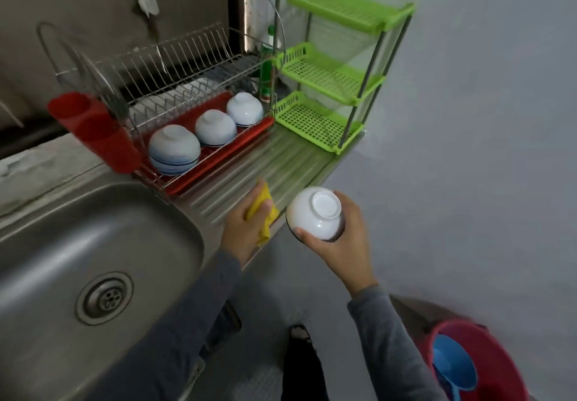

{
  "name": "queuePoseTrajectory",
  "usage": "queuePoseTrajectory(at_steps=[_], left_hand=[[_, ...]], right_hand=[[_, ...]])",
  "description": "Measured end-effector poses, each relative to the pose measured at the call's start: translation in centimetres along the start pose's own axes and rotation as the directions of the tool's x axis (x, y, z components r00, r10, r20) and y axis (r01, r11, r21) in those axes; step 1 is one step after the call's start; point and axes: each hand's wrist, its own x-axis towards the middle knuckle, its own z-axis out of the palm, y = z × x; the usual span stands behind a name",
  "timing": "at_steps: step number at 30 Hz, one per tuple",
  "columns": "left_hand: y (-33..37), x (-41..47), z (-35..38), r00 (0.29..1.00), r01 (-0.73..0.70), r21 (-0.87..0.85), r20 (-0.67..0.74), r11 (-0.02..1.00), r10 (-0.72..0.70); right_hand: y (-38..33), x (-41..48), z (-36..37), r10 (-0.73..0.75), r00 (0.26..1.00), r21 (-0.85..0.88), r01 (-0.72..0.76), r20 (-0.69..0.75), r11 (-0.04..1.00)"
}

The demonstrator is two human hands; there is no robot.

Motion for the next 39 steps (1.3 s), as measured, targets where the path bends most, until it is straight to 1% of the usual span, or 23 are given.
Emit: queuePoseTrajectory(at_steps=[5, 10, 17, 19, 26, 30, 31, 33, 39], left_hand=[[0.8, 5.5, 2.4, 0.98, -0.001, -0.08, -0.197, 0.997, -0.015], [1.7, 9.0, 3.6, 0.923, -0.03, -0.114, -0.385, 0.993, -0.016], [1.4, 10.8, 2.3, 0.833, -0.036, -0.13, -0.552, 0.991, -0.042], [1.2, 11.3, 1.6, 0.815, -0.033, -0.121, -0.578, 0.992, -0.043], [1.0, 13.3, -1.1, 0.789, -0.058, -0.088, -0.614, 0.994, -0.008], [1.9, 14.1, -1.6, 0.783, -0.096, -0.097, -0.622, 0.991, 0.015], [2.0, 14.3, -1.7, 0.772, -0.105, -0.099, -0.635, 0.99, 0.019], [2.1, 14.5, -1.8, 0.751, -0.125, -0.112, -0.66, 0.986, 0.021], [2.4, 15.7, -2.2, 0.697, -0.114, -0.126, -0.717, 0.985, -0.011]], right_hand=[[3.1, 8.5, 1.2, -0.03, 0.983, 0.027, 0.026, 0.18, 0.999], [4.2, 15.1, 2.9, -0.124, 0.937, 0.078, 0.104, 0.325, 0.991], [5.1, 19.3, 7.2, -0.122, 0.869, 0.153, 0.054, 0.479, 0.987], [5.2, 19.9, 8.4, -0.127, 0.86, 0.169, 0.048, 0.494, 0.985], [5.0, 22.4, 12.6, -0.142, 0.837, 0.215, 0.03, 0.529, 0.976], [4.1, 23.9, 14.5, -0.174, 0.844, 0.265, 0.039, 0.507, 0.963], [3.8, 24.4, 15.1, -0.18, 0.844, 0.275, 0.041, 0.505, 0.961], [3.0, 25.2, 16.1, -0.189, 0.852, 0.27, 0.058, 0.488, 0.961], [0.6, 29.1, 20.9, -0.277, 0.821, 0.269, 0.157, 0.5, 0.95]])
